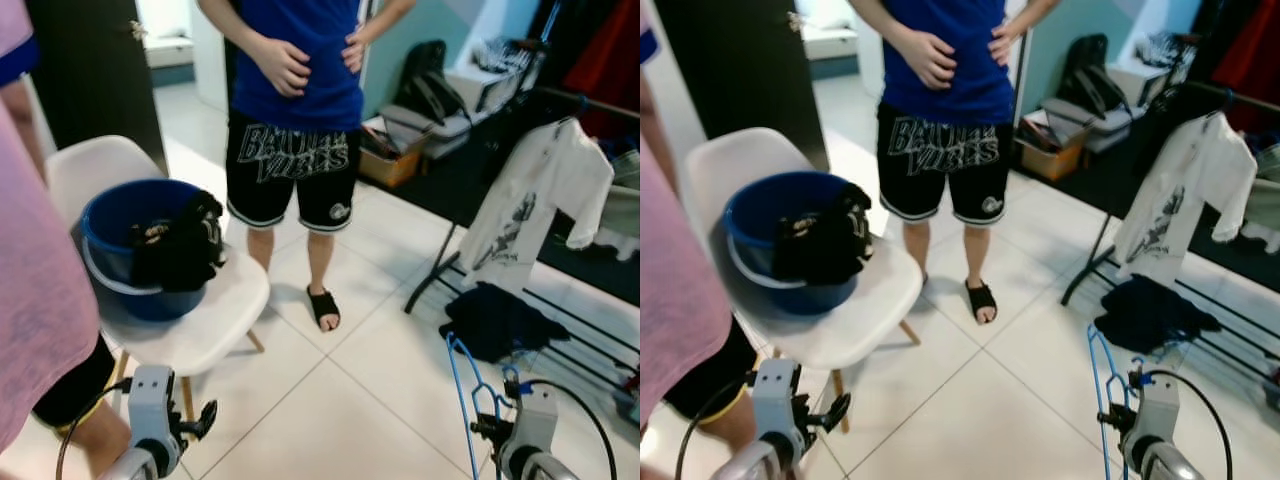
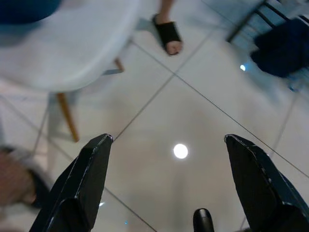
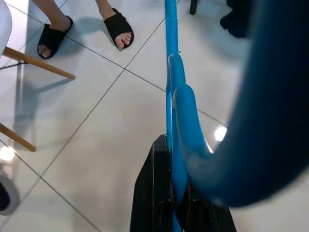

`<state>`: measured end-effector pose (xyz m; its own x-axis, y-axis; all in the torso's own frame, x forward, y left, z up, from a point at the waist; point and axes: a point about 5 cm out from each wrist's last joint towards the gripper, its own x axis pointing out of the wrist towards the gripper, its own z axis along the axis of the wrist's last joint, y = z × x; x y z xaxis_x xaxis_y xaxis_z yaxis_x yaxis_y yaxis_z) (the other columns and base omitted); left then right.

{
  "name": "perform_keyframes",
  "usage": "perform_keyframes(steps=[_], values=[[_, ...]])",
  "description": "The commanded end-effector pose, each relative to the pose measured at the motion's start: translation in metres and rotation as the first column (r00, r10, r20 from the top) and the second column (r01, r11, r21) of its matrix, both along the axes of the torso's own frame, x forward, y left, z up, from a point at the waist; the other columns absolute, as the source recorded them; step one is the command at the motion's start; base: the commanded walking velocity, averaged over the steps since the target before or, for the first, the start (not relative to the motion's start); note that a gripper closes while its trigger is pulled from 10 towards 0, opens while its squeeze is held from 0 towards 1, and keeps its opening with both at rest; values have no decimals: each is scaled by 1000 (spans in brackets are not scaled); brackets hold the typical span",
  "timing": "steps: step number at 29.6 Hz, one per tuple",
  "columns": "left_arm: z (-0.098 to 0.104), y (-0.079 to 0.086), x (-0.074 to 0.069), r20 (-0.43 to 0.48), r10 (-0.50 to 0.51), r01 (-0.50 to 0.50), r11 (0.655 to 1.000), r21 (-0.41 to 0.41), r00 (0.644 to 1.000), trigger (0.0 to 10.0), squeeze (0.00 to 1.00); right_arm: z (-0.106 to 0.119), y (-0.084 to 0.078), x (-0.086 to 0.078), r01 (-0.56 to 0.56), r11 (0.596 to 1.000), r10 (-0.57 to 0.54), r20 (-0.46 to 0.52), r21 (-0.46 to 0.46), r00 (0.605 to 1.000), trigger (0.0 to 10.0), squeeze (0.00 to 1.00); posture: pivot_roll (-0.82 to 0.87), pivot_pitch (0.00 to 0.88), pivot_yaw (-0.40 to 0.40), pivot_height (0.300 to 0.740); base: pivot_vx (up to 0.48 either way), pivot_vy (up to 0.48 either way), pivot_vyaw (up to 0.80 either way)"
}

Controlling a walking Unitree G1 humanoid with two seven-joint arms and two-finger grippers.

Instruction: Hang hanger

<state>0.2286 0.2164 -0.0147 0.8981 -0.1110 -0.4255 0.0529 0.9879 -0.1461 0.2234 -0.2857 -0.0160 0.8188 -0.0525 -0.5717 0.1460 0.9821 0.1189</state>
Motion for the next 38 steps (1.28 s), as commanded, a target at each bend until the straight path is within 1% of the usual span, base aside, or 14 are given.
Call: perform_keyframes(steps=[1, 14, 28, 38], values=[[-2, -2, -1, -12, -12, 12, 1000, 4, 1000, 10000, 0, 1, -4, 0, 8, 1000, -8, 4, -7, 1000, 10000, 0, 4, 0, -32, 740, 0, 0, -800], [-4, -5, -3, -20, -34, 35, 999, 17, 999, 10000, 0, 0, -6, -3, 7, 1000, -7, 1, -10, 1000, 10000, 0, -2, 0, -24, 740, 0, 0, -800], [-3, -7, -2, -14, -52, 52, 998, 32, 999, 10000, 0, 1, -6, -2, 8, 1000, -7, 6, -12, 1000, 10000, 0, -8, 0, -27, 740, 0, 0, -800], [-3, -9, -2, -10, -63, 63, 997, 41, 998, 10000, 0, 3, -7, -1, 6, 1000, -6, 23, -16, 1000, 10000, 0, -16, 0, -27, 740, 274, 0, -59]])
